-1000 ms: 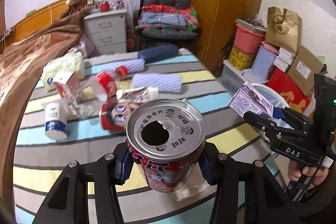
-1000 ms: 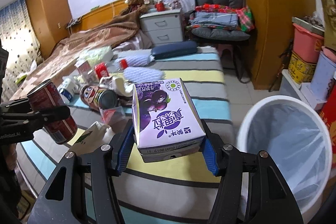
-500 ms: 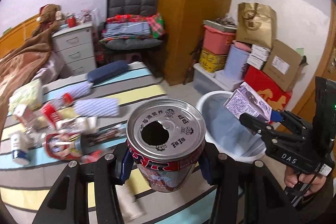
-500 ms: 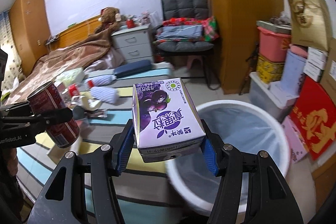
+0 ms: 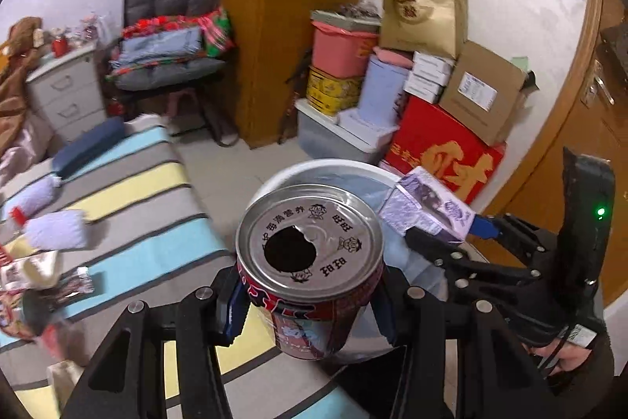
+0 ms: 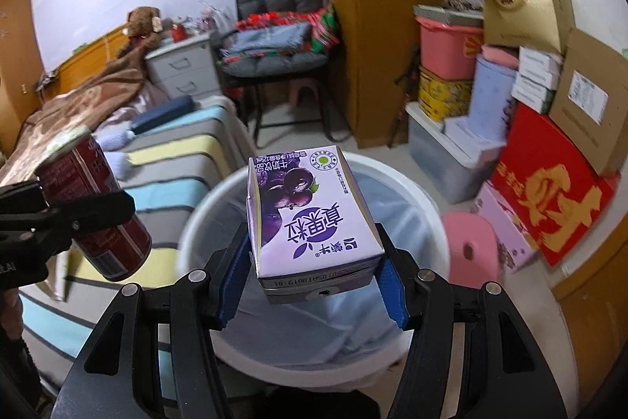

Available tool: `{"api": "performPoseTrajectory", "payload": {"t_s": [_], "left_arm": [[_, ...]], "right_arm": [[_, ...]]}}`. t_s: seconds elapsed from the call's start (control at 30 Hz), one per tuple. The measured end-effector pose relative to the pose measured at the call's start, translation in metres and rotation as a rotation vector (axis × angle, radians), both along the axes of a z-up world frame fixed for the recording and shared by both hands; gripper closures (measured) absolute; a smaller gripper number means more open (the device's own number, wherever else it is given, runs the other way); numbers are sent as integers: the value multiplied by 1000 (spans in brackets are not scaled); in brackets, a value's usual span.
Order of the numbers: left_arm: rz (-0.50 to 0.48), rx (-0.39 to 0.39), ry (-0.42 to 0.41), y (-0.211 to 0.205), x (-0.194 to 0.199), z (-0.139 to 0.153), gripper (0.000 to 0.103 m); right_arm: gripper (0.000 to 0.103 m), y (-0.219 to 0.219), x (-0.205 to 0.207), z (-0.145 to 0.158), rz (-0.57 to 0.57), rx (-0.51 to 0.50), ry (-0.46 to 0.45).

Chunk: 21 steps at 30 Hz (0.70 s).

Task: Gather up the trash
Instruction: 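Open both tools to drop the carton and can into the bin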

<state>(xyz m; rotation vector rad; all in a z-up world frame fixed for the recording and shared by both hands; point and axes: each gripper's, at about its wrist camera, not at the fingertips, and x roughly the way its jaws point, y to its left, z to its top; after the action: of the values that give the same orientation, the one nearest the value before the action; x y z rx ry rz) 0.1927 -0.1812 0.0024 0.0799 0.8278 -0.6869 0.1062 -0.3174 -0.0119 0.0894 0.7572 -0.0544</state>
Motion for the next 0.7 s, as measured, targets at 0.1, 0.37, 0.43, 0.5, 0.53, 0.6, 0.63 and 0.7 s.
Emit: {"api": "performPoseTrajectory", "payload": {"t_s": [0.1,0.37,0.43,0.5,0.53,0.6,0.63,0.7], "left_arm": [[-23,21,-8,-19,2,-6,51],[-45,43,27,-44,15,-24,51],[-42,35,58,-47,20,-29,51],[-46,30,57,-48,21,-31,50],[-46,32,56,-48,21,-32,50],[-50,33,63,-49,21,-34,49],[-50,26,65,-48,22,-34,47],[-35,18,61,-46,23,-33,36]], "right_arm": [[43,-7,-2,-7,-15,-3,27],[43,-18,3,-18,-20,-23,81],[43,-23,7,-22,-24,-22,98],[42,-26,8,-24,-19,-6,104],[42,-27,9,-24,-15,0,104],[42,-26,9,-26,-11,0,108],[42,-26,9,-26,-13,-7,105],[42,-25,7,-25,-26,-30,105]]}}
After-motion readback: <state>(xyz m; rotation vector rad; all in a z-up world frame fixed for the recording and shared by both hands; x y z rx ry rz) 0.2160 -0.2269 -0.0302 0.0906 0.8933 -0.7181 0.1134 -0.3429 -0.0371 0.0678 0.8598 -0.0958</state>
